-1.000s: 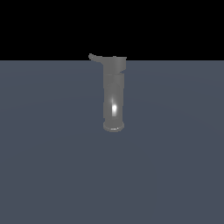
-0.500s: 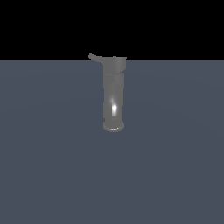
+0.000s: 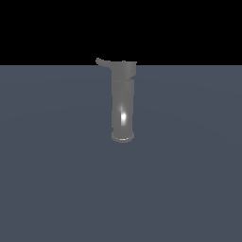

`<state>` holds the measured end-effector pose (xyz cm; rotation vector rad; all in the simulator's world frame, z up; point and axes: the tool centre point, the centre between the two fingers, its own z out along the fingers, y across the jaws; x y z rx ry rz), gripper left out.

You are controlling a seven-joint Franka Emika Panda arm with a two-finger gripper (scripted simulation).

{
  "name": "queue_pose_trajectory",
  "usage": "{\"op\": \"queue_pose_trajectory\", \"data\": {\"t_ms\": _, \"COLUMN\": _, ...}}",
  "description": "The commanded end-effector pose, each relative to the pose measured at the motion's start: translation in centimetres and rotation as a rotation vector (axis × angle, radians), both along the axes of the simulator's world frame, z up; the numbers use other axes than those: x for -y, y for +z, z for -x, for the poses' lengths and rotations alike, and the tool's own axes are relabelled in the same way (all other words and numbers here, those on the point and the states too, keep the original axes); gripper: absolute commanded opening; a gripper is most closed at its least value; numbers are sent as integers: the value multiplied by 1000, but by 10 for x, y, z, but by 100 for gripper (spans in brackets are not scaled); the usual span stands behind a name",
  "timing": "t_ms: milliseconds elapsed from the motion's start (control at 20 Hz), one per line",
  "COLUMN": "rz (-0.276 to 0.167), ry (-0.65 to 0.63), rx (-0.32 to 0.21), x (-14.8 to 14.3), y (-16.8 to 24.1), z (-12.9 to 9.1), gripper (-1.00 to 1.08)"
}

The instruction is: Turn on the faucet by rotating a designated handle.

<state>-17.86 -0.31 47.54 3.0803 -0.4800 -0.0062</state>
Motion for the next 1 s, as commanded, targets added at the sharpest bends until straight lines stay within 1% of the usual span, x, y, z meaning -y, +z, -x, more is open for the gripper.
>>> {"op": "queue_pose_trajectory", "data": {"t_ms": 0, "rz": 2, "ry": -59, "rx": 2, "x": -2, "y": -3, "z": -13, "gripper": -100}}
{"op": "queue_pose_trajectory", "data": {"t_ms": 950, "rz": 10, "ry": -495, "rx": 17, "x": -19, "y": -40, "z": -112, "gripper": -100}}
